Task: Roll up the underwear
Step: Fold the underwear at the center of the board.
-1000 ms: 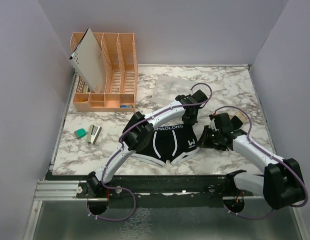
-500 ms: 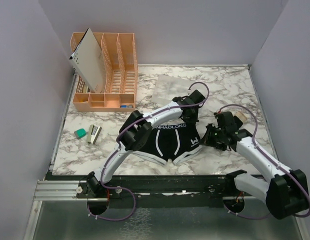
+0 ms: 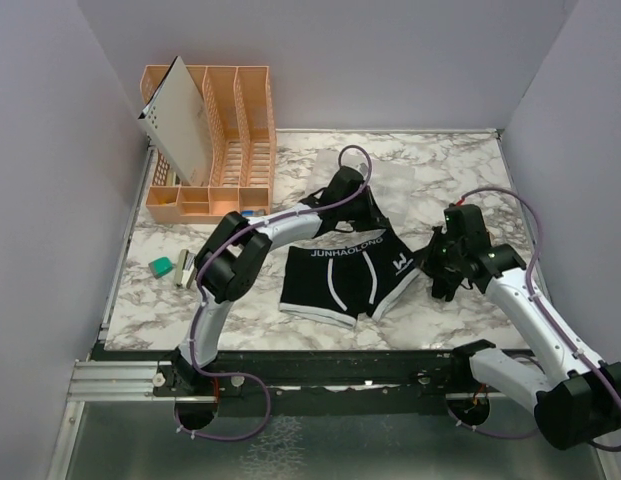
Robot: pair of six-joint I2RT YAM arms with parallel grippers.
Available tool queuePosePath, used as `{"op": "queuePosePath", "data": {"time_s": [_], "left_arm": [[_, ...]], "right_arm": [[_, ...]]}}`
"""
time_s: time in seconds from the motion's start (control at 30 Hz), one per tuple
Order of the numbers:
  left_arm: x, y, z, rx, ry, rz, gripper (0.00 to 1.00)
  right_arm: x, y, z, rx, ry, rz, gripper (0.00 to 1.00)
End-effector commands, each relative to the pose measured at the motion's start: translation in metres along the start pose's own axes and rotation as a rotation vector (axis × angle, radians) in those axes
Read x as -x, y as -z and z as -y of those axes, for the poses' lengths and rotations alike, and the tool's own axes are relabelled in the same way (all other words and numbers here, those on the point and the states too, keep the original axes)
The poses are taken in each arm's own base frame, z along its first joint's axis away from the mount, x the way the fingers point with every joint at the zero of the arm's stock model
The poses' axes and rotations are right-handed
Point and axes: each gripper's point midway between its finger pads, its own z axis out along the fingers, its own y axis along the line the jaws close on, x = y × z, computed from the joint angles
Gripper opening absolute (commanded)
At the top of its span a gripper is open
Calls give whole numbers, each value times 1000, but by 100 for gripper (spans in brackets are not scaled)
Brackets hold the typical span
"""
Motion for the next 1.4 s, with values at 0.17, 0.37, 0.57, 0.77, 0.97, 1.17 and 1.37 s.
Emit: {"op": "queuePosePath", "data": {"time_s": [0.17,0.37,0.57,0.77,0.97,1.17,1.37], "left_arm": [[27,33,49,-137,-124,67,0],[37,59,34,-138,-156,89,0],[39,80,17,-145,-155,92,0],[47,105,-5,-125,-140,121,0],[53,135,-39,-76,-117,149,0],[58,165,-75,-27,-89,190,0],[56,179,-103,28,-80,189,0]], "right_arm": [[-21,10,-49,291,38,-145,1],[-16,19,-63,338,14,-145,1],[-25,22,-95,353,70,-165,1],[-45,24,-146,379,133,-192,1],[-73,15,-182,400,169,-243,0],[-97,6,-212,438,214,-297,0],[-117,-13,-230,454,209,-358,0]]}}
